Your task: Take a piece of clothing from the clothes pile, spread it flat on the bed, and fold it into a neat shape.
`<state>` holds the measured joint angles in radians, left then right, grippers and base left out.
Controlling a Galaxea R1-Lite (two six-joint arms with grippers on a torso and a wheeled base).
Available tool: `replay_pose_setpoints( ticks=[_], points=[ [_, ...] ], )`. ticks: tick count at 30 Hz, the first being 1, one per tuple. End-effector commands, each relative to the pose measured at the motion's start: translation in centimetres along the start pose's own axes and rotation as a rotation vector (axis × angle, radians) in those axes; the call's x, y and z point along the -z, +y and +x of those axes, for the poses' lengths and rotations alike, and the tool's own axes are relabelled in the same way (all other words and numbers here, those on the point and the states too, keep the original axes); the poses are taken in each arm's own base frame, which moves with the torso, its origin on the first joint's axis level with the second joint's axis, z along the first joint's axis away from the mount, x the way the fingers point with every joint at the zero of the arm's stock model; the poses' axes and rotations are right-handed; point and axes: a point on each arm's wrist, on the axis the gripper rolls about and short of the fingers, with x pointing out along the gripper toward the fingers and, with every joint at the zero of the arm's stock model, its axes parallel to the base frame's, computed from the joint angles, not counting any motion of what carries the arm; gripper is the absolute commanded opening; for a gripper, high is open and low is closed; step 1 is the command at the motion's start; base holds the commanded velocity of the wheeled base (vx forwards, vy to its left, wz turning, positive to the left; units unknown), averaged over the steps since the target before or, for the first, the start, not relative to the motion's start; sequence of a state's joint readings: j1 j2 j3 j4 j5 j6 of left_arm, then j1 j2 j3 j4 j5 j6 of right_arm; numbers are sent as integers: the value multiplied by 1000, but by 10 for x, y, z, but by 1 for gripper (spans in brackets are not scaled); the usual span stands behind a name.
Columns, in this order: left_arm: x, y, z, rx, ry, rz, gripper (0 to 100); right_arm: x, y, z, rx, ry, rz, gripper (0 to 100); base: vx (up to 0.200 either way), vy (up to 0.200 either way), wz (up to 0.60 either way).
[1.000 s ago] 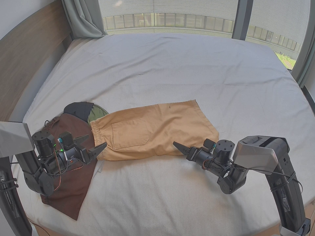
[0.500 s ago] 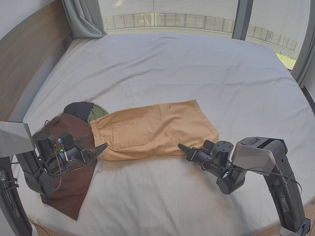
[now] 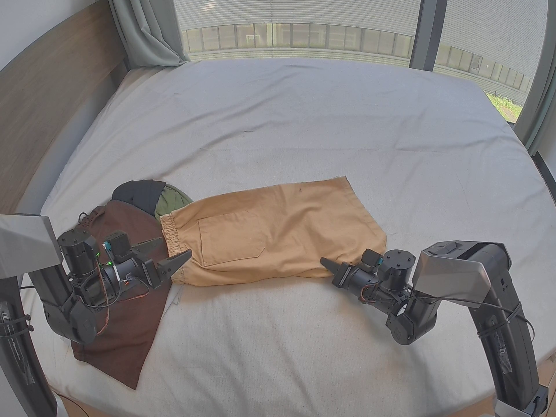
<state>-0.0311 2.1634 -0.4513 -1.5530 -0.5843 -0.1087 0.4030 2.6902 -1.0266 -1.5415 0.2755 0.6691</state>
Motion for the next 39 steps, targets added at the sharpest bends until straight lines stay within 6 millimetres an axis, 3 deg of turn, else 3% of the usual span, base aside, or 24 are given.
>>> replay_pose_setpoints(
  ticks=[1,12,28,39],
  points=[
    [0,0,1,14,1,-1,100,-8,8,-8,0,-3,-2,0,0,0,0],
    [2,-2,0,43,13,-8,100,-7,20,-33,33,58,10,0,0,0,0],
    [5,-3,0,48,24,-15,100,-1,42,-101,128,195,51,0,0,0,0],
    [8,-4,-2,48,34,-26,100,10,40,-127,192,276,12,0,0,0,0]
  ],
)
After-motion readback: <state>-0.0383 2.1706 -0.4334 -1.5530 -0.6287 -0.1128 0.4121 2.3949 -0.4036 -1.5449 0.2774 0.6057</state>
